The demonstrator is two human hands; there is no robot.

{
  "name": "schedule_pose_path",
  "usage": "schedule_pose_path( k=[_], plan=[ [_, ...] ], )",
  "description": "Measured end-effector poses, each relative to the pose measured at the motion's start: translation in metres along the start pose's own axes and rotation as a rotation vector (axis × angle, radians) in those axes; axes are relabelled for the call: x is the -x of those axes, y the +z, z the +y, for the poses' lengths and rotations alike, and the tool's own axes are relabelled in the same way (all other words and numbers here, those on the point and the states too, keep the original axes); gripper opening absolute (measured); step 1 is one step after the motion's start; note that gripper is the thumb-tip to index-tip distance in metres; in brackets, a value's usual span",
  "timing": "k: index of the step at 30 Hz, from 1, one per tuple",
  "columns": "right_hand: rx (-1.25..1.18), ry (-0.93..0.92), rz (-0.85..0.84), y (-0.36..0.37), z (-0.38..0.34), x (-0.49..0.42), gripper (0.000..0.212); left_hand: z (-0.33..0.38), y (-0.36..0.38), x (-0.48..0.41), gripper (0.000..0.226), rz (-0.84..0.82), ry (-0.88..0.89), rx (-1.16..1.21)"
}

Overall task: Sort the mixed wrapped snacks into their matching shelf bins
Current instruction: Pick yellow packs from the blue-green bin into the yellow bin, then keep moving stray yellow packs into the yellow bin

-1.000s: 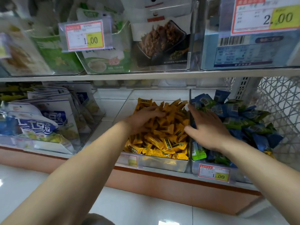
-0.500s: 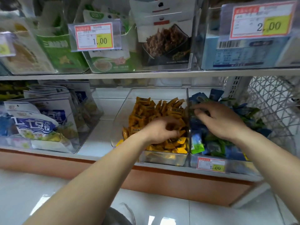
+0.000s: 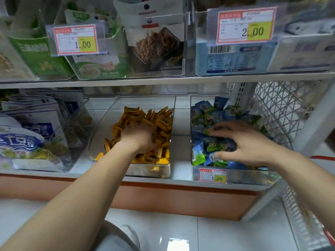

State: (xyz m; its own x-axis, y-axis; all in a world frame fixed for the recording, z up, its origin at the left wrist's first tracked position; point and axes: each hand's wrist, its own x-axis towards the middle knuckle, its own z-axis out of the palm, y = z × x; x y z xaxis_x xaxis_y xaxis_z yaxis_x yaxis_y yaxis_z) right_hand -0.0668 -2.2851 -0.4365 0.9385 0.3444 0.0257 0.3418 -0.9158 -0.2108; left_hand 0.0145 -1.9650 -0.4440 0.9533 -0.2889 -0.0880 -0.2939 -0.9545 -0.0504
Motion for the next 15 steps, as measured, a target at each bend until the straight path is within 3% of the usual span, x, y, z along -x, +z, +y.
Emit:
schedule_pose_path(
  k=[3, 6, 12, 15],
  plan=[
    [0.042, -0.002, -0.167, 0.012, 0.007, 0.0, 0.074, 0.028, -0.013, 0.019, 0.043, 0.224, 0.011, 0.367],
    [0.103, -0.007, -0.103, 0.024, 0.01, -0.003, 0.075, 0.063, -0.011, 0.038, 0.05, 0.376, 0.076, 0.49],
    [0.077, 0.013, 0.032, 0.033, 0.009, -0.028, 0.073, 0.085, 0.006, 0.038, 0.096, 0.343, -0.015, 0.455],
    [0.116, 0.017, 0.142, 0.028, 0.017, -0.044, 0.063, 0.084, 0.008, 0.034, 0.107, 0.308, -0.039, 0.487]
  ],
)
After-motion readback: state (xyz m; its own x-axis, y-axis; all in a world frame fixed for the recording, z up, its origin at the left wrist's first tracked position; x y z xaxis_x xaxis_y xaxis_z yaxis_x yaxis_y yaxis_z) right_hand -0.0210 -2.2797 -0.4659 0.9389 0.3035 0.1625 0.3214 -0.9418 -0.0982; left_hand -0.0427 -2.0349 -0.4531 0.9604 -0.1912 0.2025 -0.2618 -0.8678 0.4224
